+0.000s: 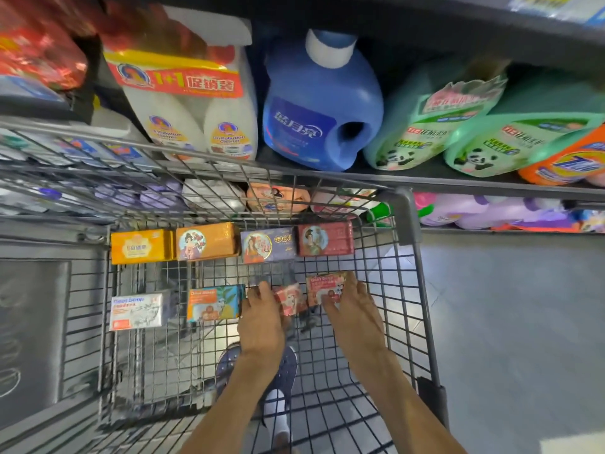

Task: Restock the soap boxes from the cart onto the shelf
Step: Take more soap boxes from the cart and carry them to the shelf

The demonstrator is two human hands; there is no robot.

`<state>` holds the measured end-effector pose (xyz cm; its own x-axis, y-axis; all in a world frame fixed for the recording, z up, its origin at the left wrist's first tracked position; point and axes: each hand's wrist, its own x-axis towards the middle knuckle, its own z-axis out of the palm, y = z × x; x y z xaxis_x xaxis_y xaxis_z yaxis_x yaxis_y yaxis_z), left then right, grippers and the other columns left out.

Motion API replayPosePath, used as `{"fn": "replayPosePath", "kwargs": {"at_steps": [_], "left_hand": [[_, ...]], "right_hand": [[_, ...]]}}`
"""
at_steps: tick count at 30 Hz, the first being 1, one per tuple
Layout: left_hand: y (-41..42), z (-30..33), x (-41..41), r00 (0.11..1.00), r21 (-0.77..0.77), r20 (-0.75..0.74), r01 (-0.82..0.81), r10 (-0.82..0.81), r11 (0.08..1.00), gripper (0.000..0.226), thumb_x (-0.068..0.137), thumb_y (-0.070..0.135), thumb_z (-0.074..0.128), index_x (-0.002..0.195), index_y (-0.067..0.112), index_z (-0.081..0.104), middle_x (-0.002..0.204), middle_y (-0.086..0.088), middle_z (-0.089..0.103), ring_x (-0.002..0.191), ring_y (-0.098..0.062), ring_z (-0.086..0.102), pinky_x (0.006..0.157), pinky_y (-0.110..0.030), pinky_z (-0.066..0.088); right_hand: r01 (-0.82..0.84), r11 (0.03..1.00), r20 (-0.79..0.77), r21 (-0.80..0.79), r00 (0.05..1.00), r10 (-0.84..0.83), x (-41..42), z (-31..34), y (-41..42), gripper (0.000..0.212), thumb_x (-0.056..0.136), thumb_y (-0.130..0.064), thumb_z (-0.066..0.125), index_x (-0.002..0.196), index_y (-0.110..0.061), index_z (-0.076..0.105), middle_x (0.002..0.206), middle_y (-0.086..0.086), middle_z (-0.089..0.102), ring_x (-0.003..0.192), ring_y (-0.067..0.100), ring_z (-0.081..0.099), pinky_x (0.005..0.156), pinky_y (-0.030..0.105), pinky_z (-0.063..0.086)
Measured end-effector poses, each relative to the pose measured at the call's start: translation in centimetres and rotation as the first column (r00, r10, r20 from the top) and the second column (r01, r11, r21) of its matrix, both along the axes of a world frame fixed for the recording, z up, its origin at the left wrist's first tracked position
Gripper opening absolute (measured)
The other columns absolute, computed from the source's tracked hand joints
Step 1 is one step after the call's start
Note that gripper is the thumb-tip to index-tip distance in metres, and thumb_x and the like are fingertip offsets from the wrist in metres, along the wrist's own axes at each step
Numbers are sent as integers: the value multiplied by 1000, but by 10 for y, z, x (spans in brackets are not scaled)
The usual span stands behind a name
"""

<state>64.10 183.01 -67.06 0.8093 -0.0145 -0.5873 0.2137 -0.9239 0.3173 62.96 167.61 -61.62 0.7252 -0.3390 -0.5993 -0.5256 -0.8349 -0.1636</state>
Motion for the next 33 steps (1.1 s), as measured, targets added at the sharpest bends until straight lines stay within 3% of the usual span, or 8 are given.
{"fn": "replayPosePath", "kwargs": {"at_steps": [6,13,18,22,25,30,32,33], "left_hand": [[8,7,0,999,-105,39,-14,18,994,72,75,11,82,132,15,38,130,-5,41,122,-24,40,100,-32,47],[34,4,-10,992,-264,55,-93,111,960,63,77,11,84,129,25,52,117,7,50,115,-15,50,98,-28,48],[53,11,-14,982,-334,77,-138,173,932,56,79,23,85,127,26,55,113,12,59,108,-9,54,92,-25,52],[65,18,-17,976,-360,77,-164,204,919,54,80,25,84,127,27,58,111,11,62,103,-8,56,87,-21,49],[72,22,-18,967,-344,70,-206,244,916,57,79,30,85,129,27,57,113,10,62,106,-10,55,91,-30,51],[81,26,-18,956,-343,29,-264,291,901,59,77,34,86,128,32,56,116,13,64,109,-9,60,93,-37,57],[83,28,-18,953,-368,-2,-283,304,886,60,76,35,86,128,32,56,114,15,65,107,-6,60,92,-36,57],[83,30,-17,951,-379,-14,-292,310,878,60,76,32,86,128,30,56,114,15,65,105,-5,61,91,-35,57]], "right_hand": [[67,996,28,66,997,-69,-4,-7,-4,76,99,-48,46,156,-9,14,158,17,31,146,31,30,118,44,33],[119,988,-7,93,993,-119,1,-14,-6,82,98,-47,50,158,-13,5,162,14,25,149,28,26,120,41,29],[261,945,4,197,964,-267,8,-18,6,86,96,-51,51,158,-17,3,164,11,19,152,27,14,124,38,10],[315,938,47,147,945,-325,7,-32,18,72,88,-51,61,140,-16,27,143,14,47,135,30,43,113,47,39],[332,927,139,173,924,-357,6,-29,21,52,84,-34,73,116,-22,35,113,2,56,108,24,55,95,44,52],[307,934,66,184,944,-324,7,-29,21,96,82,-21,76,153,-18,13,142,11,34,138,31,30,116,48,31],[315,919,33,238,943,-331,4,-32,22,94,84,-12,73,156,-14,12,144,12,29,140,33,25,117,46,28],[313,913,43,263,941,-335,1,-34,20,83,84,-12,72,152,-11,25,142,12,33,137,32,30,115,42,31]]}}
